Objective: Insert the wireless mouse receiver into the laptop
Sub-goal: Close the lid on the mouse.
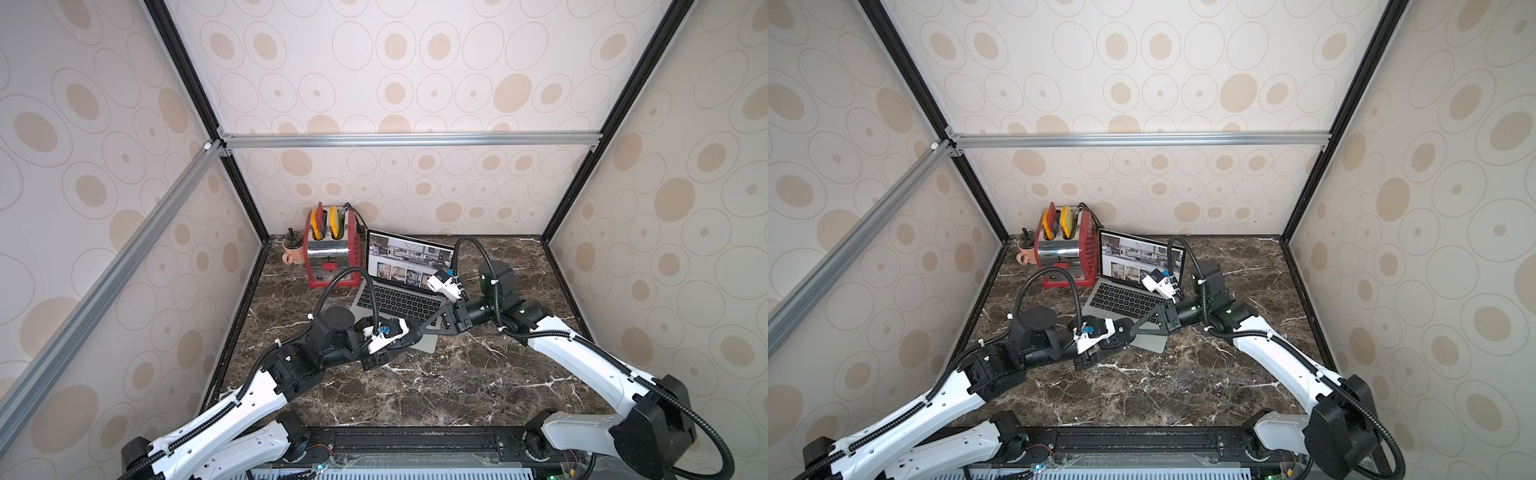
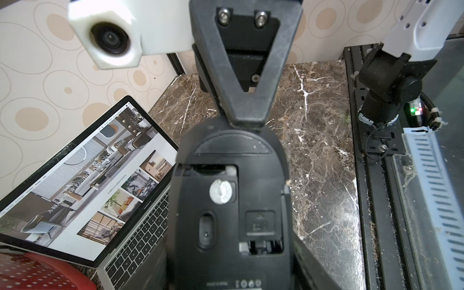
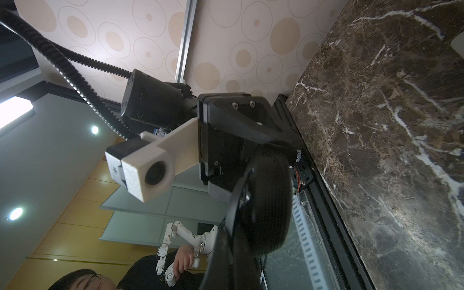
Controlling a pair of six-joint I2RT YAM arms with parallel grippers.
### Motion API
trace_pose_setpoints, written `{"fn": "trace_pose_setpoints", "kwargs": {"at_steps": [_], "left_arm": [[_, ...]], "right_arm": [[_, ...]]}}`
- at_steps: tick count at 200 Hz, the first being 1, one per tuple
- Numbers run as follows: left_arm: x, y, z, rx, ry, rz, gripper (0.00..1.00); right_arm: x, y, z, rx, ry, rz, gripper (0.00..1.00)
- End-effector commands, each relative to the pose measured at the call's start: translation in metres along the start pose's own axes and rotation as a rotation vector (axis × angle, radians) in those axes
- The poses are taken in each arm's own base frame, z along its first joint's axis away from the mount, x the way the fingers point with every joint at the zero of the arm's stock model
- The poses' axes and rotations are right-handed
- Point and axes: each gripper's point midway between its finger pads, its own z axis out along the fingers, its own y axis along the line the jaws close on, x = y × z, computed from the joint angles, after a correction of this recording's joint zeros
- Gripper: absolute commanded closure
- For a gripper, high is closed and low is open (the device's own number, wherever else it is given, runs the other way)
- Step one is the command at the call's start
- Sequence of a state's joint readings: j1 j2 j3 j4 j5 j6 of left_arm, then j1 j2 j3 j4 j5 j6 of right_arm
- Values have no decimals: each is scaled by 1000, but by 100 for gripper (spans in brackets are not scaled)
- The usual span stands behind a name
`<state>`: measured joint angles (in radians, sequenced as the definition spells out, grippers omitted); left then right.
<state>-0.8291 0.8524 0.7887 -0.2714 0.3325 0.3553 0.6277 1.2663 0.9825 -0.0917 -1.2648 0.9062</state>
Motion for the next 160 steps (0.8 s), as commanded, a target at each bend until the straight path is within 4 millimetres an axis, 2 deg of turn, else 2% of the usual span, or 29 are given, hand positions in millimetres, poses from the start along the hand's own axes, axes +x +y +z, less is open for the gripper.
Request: {"fn": "trace_pose_setpoints", "kwargs": {"at_steps": [1,63,118,144,160], "left_arm": [[-44,4,-19,-15,-171,45,100],[-47,3,-20,-10,-181,46,100],[-49,3,-22,-14,-191,46,100],[-48,3,-21,-15,-188,45,100],[-48,3,-21,-15,-188,45,100]], "right_arm": [[-19,-24,-6,156,-112,-14,100],[-16,-29,-4,207,-114,-29,100],[-11,-33,0,230,-74,-22,86],[-12,-29,-1,235,-68,-29,77],[-13,-26,-1,232,-66,-33,74]]}}
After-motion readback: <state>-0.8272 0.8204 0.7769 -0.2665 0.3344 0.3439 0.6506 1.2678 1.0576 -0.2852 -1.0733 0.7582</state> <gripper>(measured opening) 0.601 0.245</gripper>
